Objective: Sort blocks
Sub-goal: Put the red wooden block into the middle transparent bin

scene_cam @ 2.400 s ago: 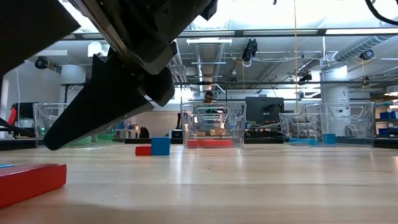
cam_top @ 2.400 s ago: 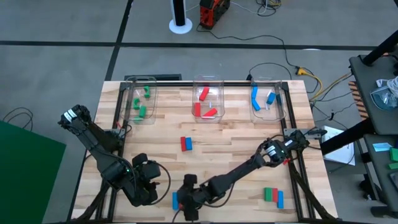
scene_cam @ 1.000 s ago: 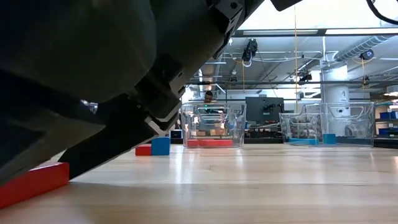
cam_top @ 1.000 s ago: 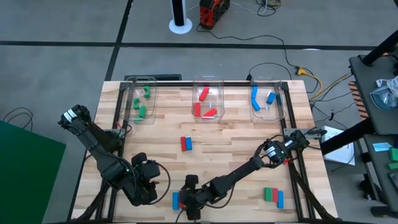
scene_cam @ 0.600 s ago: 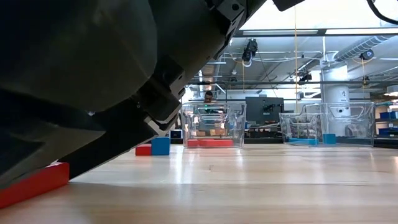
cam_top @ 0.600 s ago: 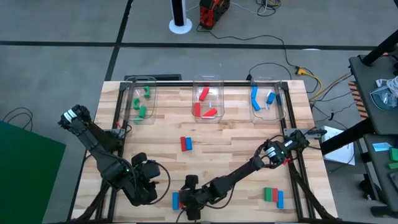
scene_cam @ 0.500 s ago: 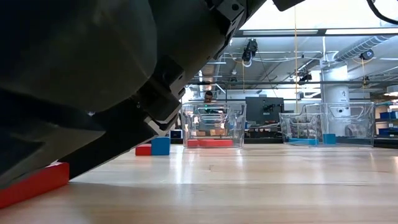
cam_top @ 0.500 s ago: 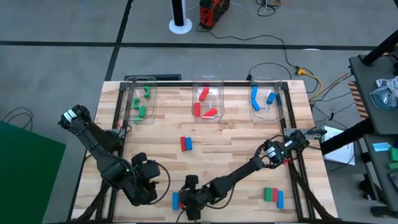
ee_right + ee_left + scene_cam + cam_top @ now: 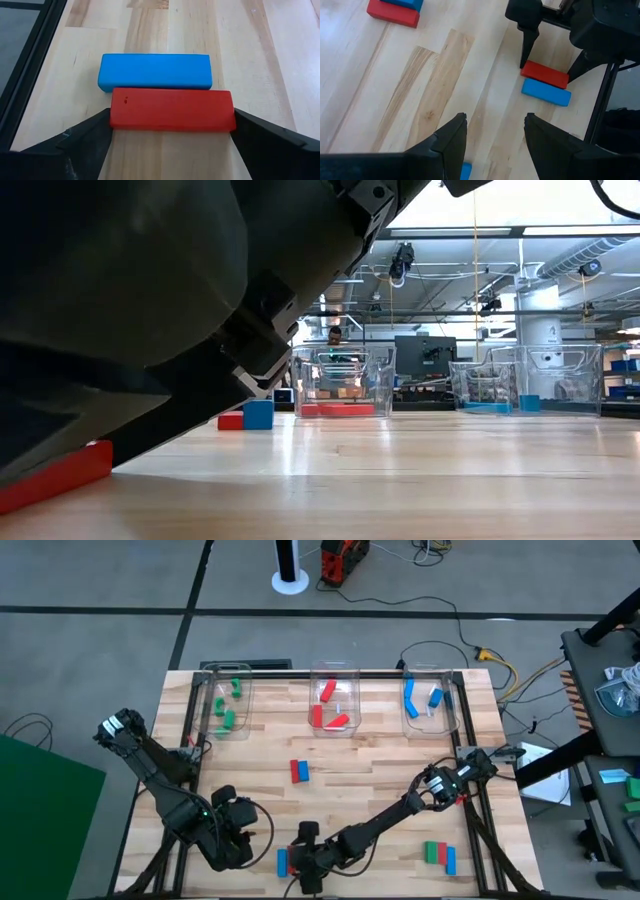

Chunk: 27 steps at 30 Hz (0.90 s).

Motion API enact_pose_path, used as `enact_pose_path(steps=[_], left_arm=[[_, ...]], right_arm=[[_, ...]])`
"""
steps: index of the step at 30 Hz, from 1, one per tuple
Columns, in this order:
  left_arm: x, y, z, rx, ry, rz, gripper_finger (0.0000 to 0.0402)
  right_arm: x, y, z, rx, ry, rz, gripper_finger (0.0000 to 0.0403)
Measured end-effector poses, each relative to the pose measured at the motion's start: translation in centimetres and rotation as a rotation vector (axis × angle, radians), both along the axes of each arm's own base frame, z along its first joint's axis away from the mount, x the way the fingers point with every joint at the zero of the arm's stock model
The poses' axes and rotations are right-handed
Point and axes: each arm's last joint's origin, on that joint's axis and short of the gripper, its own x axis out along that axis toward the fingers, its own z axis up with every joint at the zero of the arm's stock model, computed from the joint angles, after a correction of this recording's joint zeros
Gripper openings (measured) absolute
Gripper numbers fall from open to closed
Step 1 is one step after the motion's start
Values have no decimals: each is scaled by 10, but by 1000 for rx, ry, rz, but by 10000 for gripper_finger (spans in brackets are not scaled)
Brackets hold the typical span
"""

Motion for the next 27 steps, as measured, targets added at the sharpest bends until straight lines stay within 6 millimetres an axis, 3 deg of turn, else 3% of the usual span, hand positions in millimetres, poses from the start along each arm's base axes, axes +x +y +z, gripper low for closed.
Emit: enact_pose_path(steps=[4, 15, 27], left_arm=[[0, 0, 0, 1, 1, 0, 176], [0, 0, 0, 1, 1, 0, 176], [-1, 1, 0, 12, 11, 0, 176]], right_arm=[[0, 0, 0, -1, 0, -1, 352], [0, -1, 0, -6, 6, 0, 357], [-2, -10, 21, -67, 31, 47, 354]])
